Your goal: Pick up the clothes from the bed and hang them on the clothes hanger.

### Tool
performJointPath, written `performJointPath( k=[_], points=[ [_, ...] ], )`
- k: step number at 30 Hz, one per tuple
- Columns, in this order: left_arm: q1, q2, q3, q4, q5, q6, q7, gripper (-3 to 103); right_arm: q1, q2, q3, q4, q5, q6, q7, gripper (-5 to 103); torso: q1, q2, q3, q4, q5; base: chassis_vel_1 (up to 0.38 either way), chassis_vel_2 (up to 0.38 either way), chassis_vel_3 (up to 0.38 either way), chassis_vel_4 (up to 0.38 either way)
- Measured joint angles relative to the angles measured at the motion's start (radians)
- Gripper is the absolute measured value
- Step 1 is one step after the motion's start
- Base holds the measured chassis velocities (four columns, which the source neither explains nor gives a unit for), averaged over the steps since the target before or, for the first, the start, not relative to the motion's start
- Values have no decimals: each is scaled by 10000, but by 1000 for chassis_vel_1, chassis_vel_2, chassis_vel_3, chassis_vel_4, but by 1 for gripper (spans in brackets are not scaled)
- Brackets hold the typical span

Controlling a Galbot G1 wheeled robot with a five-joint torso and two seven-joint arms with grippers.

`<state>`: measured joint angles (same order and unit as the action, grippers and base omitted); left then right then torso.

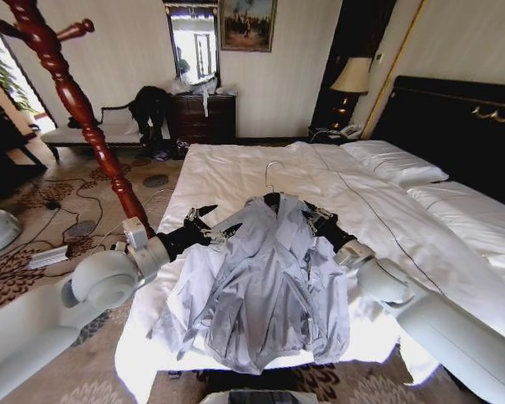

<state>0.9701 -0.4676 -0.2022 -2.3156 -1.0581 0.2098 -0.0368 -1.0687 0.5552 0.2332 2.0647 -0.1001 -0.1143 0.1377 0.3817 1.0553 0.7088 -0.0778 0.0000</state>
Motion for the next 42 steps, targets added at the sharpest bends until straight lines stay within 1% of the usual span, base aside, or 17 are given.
performJointPath(
  k=[2,3,7,11,15,18,19,23,24,28,29,31,32,33,34,37,42],
  points=[
    [256,-81,-132,7,159,-19,0,100,-60,32,18,35,-52,0,18,18,0,0,0,4,-1,0,0,0,0],
    [685,-272,-403,16,421,-64,0,100,-178,128,49,95,-185,0,45,18,0,0,0,8,-5,0,0,0,0],
    [1241,-593,-865,5,646,-101,-12,100,-414,302,73,131,-431,10,83,18,1,0,0,-4,2,0,0,0,0],
    [1416,-625,-1060,-94,651,-102,-22,100,-497,359,105,131,-479,23,101,18,1,-1,0,-2,0,0,0,0,0],
    [1319,-452,-1079,-216,513,-95,-19,100,-552,359,103,134,-558,81,114,18,0,-1,0,0,0,0,0,0,0],
    [836,-189,-827,-193,53,4,47,100,-567,424,45,136,-708,159,114,18,1,-1,1,-3,0,0,0,0,0],
    [836,-189,-827,-193,53,4,47,100,-567,424,45,136,-708,159,114,18,1,-1,1,-3,0,0,0,0,0],
    [63,174,-348,28,-658,253,374,100,-493,522,-20,136,-745,202,138,18,1,-2,1,-2,-1,0,0,0,0],
    [63,174,-348,28,-658,253,374,100,-493,522,-20,136,-745,202,138,18,1,-2,1,-2,-1,0,0,0,0],
    [-534,552,-184,148,-2227,745,566,97,-125,581,-286,62,-755,305,157,18,1,-2,1,0,0,0,0,0,0],
    [-534,552,-184,148,-2227,745,566,97,-125,581,-286,62,-755,305,157,18,1,-2,1,0,0,0,0,0,0],
    [-798,696,-127,310,-2576,886,703,89,32,630,-408,27,-775,382,152,18,1,-2,1,2,-1,0,0,0,0],
    [-887,750,-97,395,-2645,941,776,89,48,635,-430,19,-807,425,143,18,0,-2,1,1,-1,0,0,0,0],
    [-971,839,-53,535,-2673,1011,930,85,50,636,-447,5,-887,510,124,18,1,-2,2,-2,-1,0,0,0,0],
    [-971,839,-53,535,-2673,1011,930,85,50,636,-447,5,-887,510,124,18,1,-2,2,-2,-1,0,0,0,0],
    [-1036,1050,23,769,-2640,1058,1304,81,20,635,-450,-85,-1095,939,63,18,1,-2,1,-2,-1,0,0,0,0],
    [-1214,1143,169,915,-2596,1059,1554,80,71,638,-439,-180,-1149,1382,-42,18,1,-2,1,-2,-1,0,0,0,0]
  ],
)
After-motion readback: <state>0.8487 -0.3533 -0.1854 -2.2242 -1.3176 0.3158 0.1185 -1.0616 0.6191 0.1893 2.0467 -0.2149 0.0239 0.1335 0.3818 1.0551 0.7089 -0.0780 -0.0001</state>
